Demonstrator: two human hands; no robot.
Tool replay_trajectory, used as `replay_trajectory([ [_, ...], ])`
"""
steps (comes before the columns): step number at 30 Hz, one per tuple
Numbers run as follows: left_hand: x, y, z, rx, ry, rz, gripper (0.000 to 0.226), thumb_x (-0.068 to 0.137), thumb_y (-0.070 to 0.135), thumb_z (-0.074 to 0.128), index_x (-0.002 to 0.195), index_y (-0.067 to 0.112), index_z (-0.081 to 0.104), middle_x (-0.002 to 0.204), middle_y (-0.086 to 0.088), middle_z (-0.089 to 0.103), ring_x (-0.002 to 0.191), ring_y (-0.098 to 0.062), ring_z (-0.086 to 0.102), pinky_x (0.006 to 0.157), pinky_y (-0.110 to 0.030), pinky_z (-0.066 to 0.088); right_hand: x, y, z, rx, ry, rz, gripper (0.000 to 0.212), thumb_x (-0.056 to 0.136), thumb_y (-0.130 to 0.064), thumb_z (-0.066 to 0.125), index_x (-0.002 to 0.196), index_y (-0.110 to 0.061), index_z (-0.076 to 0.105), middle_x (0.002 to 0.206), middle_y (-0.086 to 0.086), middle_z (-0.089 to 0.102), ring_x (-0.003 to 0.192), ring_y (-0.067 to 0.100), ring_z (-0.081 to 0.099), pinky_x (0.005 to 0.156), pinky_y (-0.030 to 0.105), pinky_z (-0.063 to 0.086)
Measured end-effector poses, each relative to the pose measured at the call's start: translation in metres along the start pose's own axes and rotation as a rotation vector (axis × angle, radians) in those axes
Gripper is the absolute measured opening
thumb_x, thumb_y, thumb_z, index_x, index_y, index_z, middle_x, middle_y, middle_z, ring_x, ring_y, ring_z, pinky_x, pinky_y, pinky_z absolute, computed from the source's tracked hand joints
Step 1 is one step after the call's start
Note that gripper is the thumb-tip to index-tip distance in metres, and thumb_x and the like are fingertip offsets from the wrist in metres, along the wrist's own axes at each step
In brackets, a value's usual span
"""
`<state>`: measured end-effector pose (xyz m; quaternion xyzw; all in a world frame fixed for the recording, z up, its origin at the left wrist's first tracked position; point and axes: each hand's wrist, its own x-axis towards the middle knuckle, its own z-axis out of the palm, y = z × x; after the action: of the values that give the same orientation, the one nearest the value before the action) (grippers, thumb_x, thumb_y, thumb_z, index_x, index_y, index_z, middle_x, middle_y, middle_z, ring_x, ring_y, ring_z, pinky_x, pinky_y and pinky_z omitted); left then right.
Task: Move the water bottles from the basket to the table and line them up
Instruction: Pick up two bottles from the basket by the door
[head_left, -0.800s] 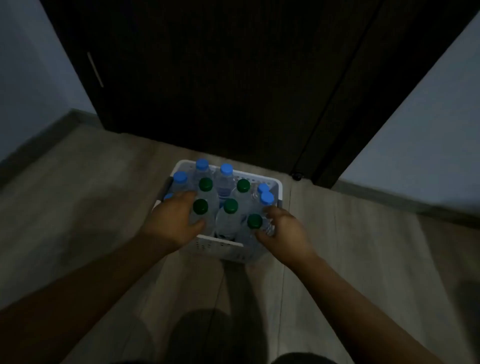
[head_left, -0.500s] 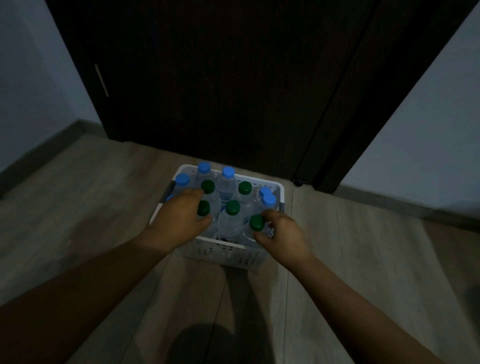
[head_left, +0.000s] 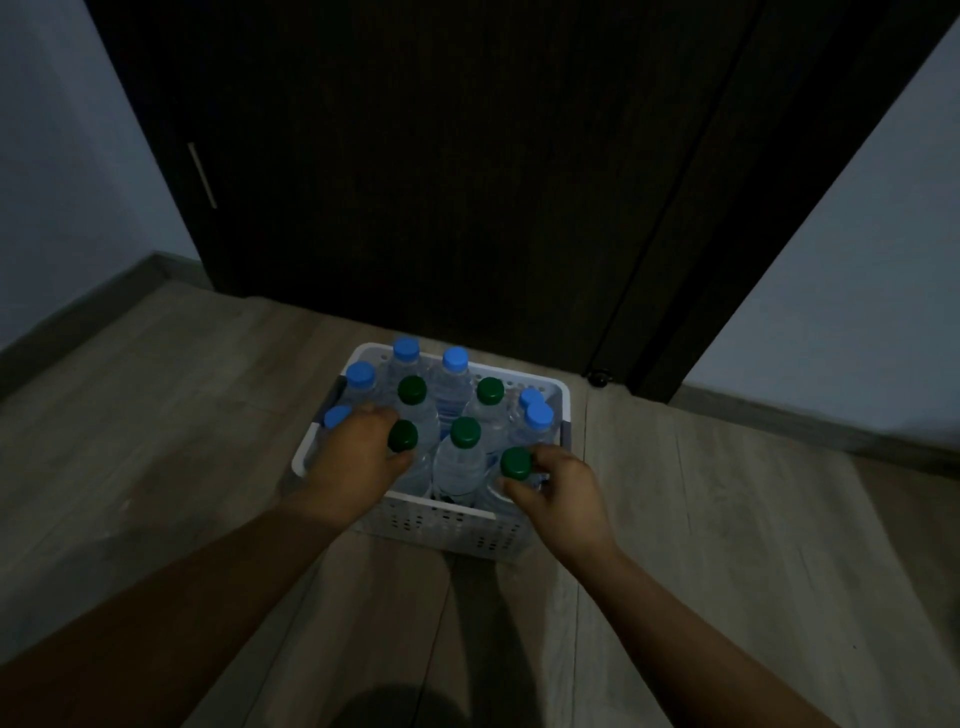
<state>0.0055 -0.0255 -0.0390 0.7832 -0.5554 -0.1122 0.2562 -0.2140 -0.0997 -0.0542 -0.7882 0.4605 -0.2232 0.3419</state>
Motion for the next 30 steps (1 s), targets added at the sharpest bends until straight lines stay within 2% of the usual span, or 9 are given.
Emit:
replay_trajectory([
  [3, -0.006, -0.003, -0.001, 0.002, 0.023, 0.030, 0.017, 0.083, 0.019, 0.068, 0.090, 0.005, 0.060, 0.097, -0.010, 0.057, 0.083, -0.014, 0.051, 0.063, -0.020, 0.026, -0.005, 0.002, -0.002, 0.042, 0.012, -0.006, 0.024, 0.085, -0.026, 0.069, 0.108, -0.022, 0.065, 0.114, -0.007, 0.064, 0.101, 0.005, 0.060, 0.087, 0.034, 0.055],
  [6, -0.012, -0.001, -0.008, -0.030, 0.096, 0.058, 0.019, 0.081, 0.017, 0.070, 0.092, 0.004, 0.063, 0.095, -0.012, 0.059, 0.088, -0.021, 0.055, 0.069, -0.025, 0.034, -0.011, 0.000, -0.007, 0.101, 0.039, -0.021, 0.020, 0.084, -0.022, 0.069, 0.104, -0.023, 0.065, 0.108, -0.008, 0.064, 0.098, 0.006, 0.062, 0.083, 0.036, 0.056],
  [9, -0.013, 0.009, -0.023, -0.145, 0.174, 0.083, 0.020, 0.080, 0.017, 0.072, 0.095, 0.008, 0.064, 0.093, -0.005, 0.055, 0.087, -0.018, 0.054, 0.074, -0.030, 0.043, -0.011, -0.010, -0.019, 0.144, 0.111, -0.083, 0.020, 0.084, -0.022, 0.069, 0.101, -0.030, 0.063, 0.103, -0.014, 0.064, 0.095, 0.001, 0.061, 0.079, 0.025, 0.054],
  [11, -0.012, 0.016, -0.037, -0.214, 0.214, 0.108, 0.018, 0.079, 0.018, 0.072, 0.093, 0.017, 0.061, 0.088, 0.005, 0.051, 0.079, -0.005, 0.050, 0.069, -0.023, 0.038, -0.007, -0.024, -0.031, 0.155, 0.160, -0.133, 0.019, 0.083, -0.026, 0.069, 0.100, -0.032, 0.063, 0.101, -0.016, 0.064, 0.094, -0.003, 0.059, 0.078, 0.015, 0.048],
  [14, -0.003, 0.031, -0.066, -0.284, 0.240, 0.148, 0.022, 0.079, 0.019, 0.072, 0.090, 0.028, 0.055, 0.086, 0.017, 0.046, 0.078, 0.002, 0.050, 0.066, -0.014, 0.035, 0.004, -0.053, -0.055, 0.226, 0.215, -0.181, 0.020, 0.084, -0.031, 0.067, 0.102, -0.024, 0.067, 0.101, -0.010, 0.066, 0.096, 0.003, 0.062, 0.083, 0.021, 0.051],
  [17, 0.015, 0.060, -0.107, -0.362, 0.248, 0.155, 0.018, 0.080, 0.029, 0.070, 0.088, 0.035, 0.055, 0.091, 0.017, 0.050, 0.085, 0.003, 0.054, 0.070, -0.008, 0.039, 0.018, -0.094, -0.085, 0.302, 0.320, -0.245, 0.014, 0.086, -0.038, 0.063, 0.097, -0.029, 0.065, 0.094, -0.010, 0.062, 0.089, 0.004, 0.061, 0.076, 0.016, 0.049],
  [23, 0.057, 0.143, -0.217, -0.812, 0.169, 0.066, 0.031, 0.070, 0.047, 0.065, 0.093, 0.026, 0.062, 0.101, 0.001, 0.068, 0.095, -0.010, 0.066, 0.079, -0.026, 0.055, 0.051, -0.202, -0.167, 0.470, 0.340, -0.331, 0.014, 0.094, -0.033, 0.056, 0.105, -0.027, 0.061, 0.094, -0.012, 0.066, 0.088, 0.004, 0.065, 0.070, 0.010, 0.048],
  [27, 0.091, 0.206, -0.311, -0.807, 0.243, 0.067, 0.025, 0.076, 0.043, 0.066, 0.086, 0.022, 0.057, 0.086, -0.005, 0.069, 0.080, -0.015, 0.067, 0.068, -0.028, 0.054, 0.079, -0.294, -0.244, 0.472, 0.381, -0.365, 0.013, 0.091, -0.040, 0.055, 0.101, -0.032, 0.060, 0.093, -0.011, 0.066, 0.088, 0.006, 0.064, 0.073, 0.016, 0.049],
  [30, 0.108, 0.259, -0.396, -0.806, 0.271, 0.121, 0.031, 0.075, 0.047, 0.064, 0.088, 0.021, 0.055, 0.088, -0.007, 0.068, 0.082, -0.016, 0.067, 0.072, -0.032, 0.055, 0.092, -0.368, -0.302, 0.464, 0.386, -0.399, 0.013, 0.091, -0.040, 0.055, 0.101, -0.033, 0.059, 0.092, -0.010, 0.066, 0.088, 0.008, 0.064, 0.073, 0.021, 0.052],
])
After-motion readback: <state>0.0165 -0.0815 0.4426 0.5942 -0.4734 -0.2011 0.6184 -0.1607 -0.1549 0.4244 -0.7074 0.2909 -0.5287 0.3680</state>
